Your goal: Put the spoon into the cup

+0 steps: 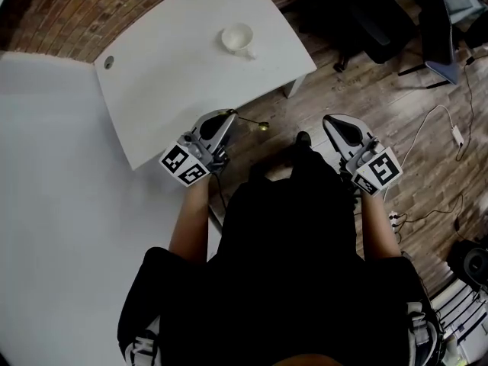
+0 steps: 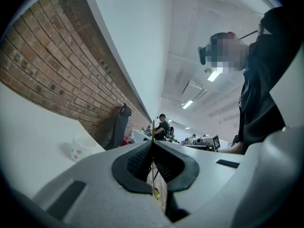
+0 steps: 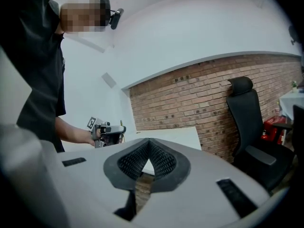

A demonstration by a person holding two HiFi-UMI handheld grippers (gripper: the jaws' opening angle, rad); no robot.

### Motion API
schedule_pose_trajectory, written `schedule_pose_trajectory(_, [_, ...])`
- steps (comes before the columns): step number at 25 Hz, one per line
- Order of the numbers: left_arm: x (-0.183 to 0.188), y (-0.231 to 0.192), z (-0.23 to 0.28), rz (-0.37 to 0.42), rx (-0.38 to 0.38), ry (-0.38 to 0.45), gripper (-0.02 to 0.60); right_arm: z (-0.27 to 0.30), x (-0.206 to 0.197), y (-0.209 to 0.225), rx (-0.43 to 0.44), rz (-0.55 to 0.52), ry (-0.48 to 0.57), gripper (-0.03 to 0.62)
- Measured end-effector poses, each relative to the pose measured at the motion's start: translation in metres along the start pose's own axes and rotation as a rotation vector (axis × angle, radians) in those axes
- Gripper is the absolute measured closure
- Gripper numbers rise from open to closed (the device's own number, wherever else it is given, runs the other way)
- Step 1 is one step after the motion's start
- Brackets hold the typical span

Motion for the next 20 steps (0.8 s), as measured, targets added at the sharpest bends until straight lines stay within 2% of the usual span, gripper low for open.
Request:
schedule_pose_trajectory(7, [0.016, 0.013, 0.075, 0.030, 0.073, 0.010, 0.565, -0.013, 0.012, 0.086, 0.123, 0.002, -0.024, 0.588])
schedule_pose_trajectory(9, [0.012, 0.016, 0.079, 0.021, 0.111, 0.011, 0.565, -0.007, 0.009, 0.107, 0.149, -0.011, -0.041, 0.588])
schedule_pose_trajectory(14, [0.007, 0.006, 0.073, -0.019, 0.203, -0.002, 0.565, 0.024, 0.025, 0.144, 0.182, 0.001, -0.007, 0.588])
schedule_pose_trajectory(20, [0.026, -0.037, 0.072, -0.035, 0.216, 0.033, 0.565, 0.076, 0.033, 0.164, 0.196, -0.007, -0.036, 0.588])
Point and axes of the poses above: the fingertips, and each gripper's own axes: z forward along the fingers, y to its right, x out of its top, the point moved 10 cm from there along -z, backward along the fingers, and after that the axes turned 1 degree about x, right-handed, at the moved point
